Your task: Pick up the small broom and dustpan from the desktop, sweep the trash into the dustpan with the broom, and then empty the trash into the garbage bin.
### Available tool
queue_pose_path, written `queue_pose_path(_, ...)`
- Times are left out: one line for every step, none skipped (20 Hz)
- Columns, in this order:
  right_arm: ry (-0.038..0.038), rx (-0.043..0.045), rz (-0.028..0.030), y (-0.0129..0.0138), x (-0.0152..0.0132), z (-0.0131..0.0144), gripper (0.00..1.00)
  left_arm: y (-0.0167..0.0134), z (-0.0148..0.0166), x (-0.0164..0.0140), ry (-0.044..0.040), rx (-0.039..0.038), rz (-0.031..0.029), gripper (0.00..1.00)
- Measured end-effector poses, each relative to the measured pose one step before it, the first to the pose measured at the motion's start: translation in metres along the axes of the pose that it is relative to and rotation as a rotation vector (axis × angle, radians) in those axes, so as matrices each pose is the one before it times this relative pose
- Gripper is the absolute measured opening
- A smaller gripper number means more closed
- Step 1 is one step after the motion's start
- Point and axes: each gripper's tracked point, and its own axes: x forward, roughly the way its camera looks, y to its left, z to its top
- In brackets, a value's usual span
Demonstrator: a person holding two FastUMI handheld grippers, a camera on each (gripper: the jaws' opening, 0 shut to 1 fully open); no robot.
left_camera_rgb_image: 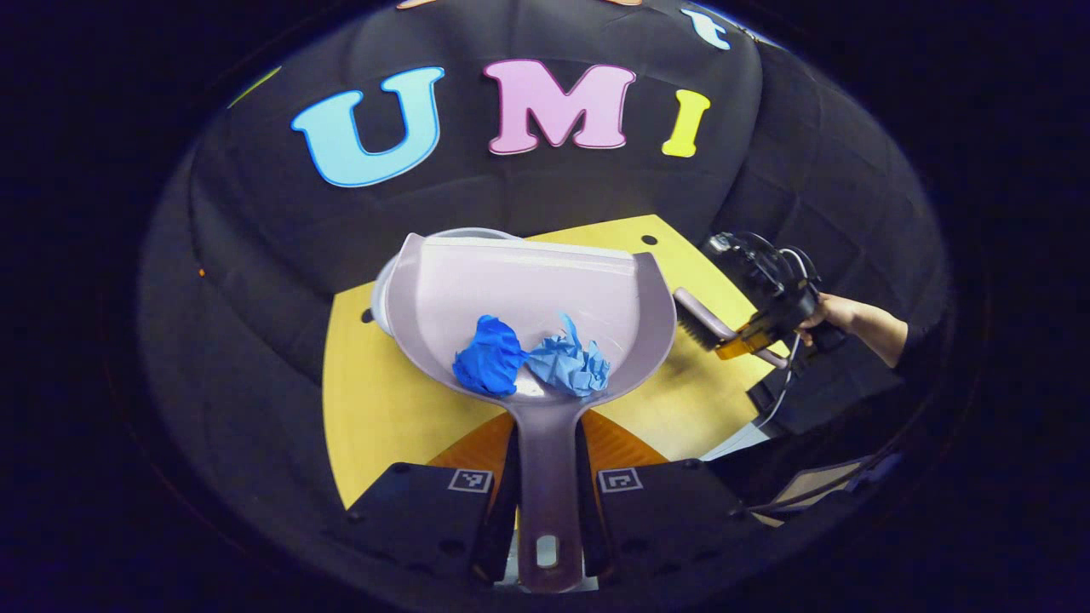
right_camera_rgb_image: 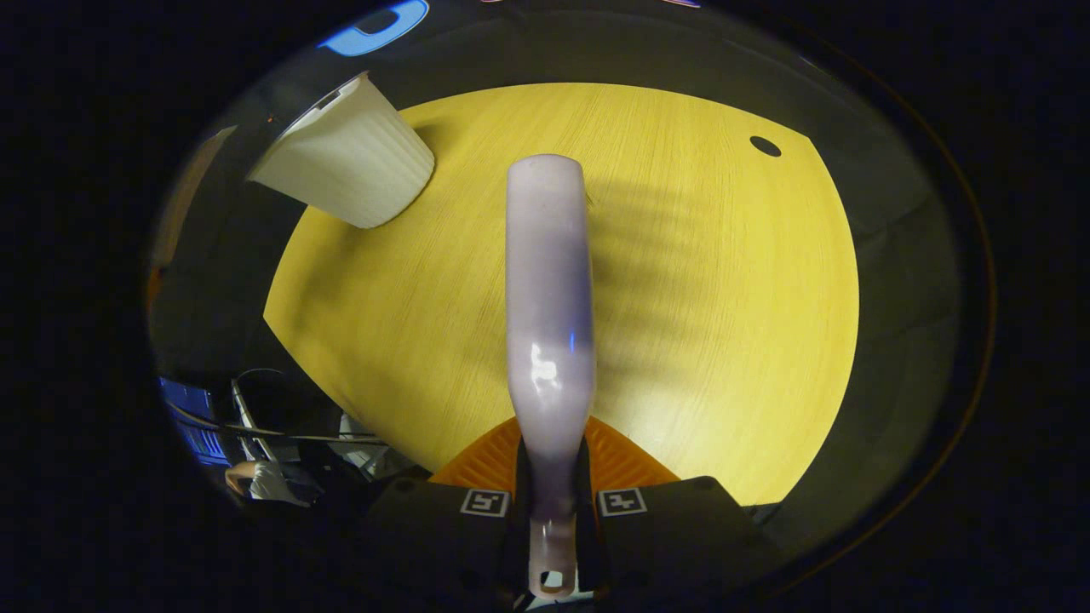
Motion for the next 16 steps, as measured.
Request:
queue_pose_path(-0.01144, -0.02858, -0.02964, -0.00142, 0.00196, -0.00314, 0.24, 0.02575, 0.01220, -0.00091, 0.00015, -0.00304, 0.05347, 0.29)
queue_pose_path(0.00775, -0.02635, -0.01763, 0.00226, -0.00006, -0.00245, 0.23, 0.02307, 0.01283, 0.00405, 0.01685, 0.01069, 0.04509, 0.29)
queue_pose_path(0.01007, -0.01741, 0.00435, 0.00279, 0.00163, -0.00225, 0.24, 0.01955, 0.00904, 0.00309, 0.02090, 0.01854, 0.04380, 0.29)
queue_pose_path(-0.00039, -0.00334, 0.01119, 0.00502, 0.00277, -0.00304, 0.24, 0.01683, 0.01311, 0.00858, 0.02482, 0.04258, 0.04249, 0.29)
queue_pose_path(-0.00198, 0.00684, 0.01711, 0.00793, 0.00117, -0.00186, 0.24, 0.01712, 0.01336, 0.00842, 0.02918, 0.05718, 0.03218, 0.29)
queue_pose_path(-0.01048, 0.00740, 0.00977, 0.00629, 0.00093, -0.00149, 0.24, 0.00892, 0.01175, 0.00916, 0.02578, 0.06235, 0.02724, 0.29)
queue_pose_path(-0.01455, -0.00938, -0.01207, 0.00177, 0.00169, 0.00100, 0.24, -0.00238, 0.00658, 0.01239, 0.03107, 0.04653, -0.00065, 0.29)
queue_pose_path(-0.00676, -0.01911, -0.01378, 0.00334, 0.00283, -0.00010, 0.24, 0.00176, 0.00845, 0.01094, 0.03289, 0.03060, -0.00590, 0.29)
queue_pose_path(0.00709, -0.01445, 0.00164, 0.00463, 0.00046, -0.00209, 0.24, 0.00122, -0.00086, 0.00500, 0.03245, 0.04758, -0.00754, 0.29)
queue_pose_path(0.00227, -0.00428, 0.01231, 0.00574, 0.00027, -0.00045, 0.24, 0.00568, 0.00308, 0.00174, 0.02730, 0.05330, 0.01264, 0.29)
queue_pose_path(-0.00228, 0.00513, 0.00811, 0.00446, 0.00026, -0.00016, 0.24, 0.00706, 0.00530, 0.00348, 0.02801, 0.05085, 0.01945, 0.29)
queue_pose_path(0.00042, 0.00624, 0.01054, 0.00186, -0.00019, -0.00157, 0.24, 0.00326, 0.00207, 0.00383, 0.03037, 0.05020, 0.01385, 0.29)
queue_pose_path(0.00039, 0.00713, 0.00821, 0.00056, -0.00050, -0.00124, 0.24, 0.00358, 0.00469, 0.00183, 0.02602, 0.04638, 0.01841, 0.29)
queue_pose_path(-0.00142, 0.00535, 0.00420, 0.00052, -0.00079, -0.00111, 0.24, 0.00179, 0.00480, 0.00065, 0.02362, 0.04674, 0.01521, 0.29)
queue_pose_path(-0.00189, 0.00595, 0.00169, -0.00123, -0.00021, -0.00095, 0.24, 0.00378, 0.00232, -0.00323, 0.01235, 0.04616, 0.02297, 0.29)
queue_pose_path(-0.00005, 0.00847, 0.00014, -0.00104, -0.00069, -0.00167, 0.24, 0.00530, -0.00062, -0.00245, 0.00948, 0.04462, 0.03160, 0.29)
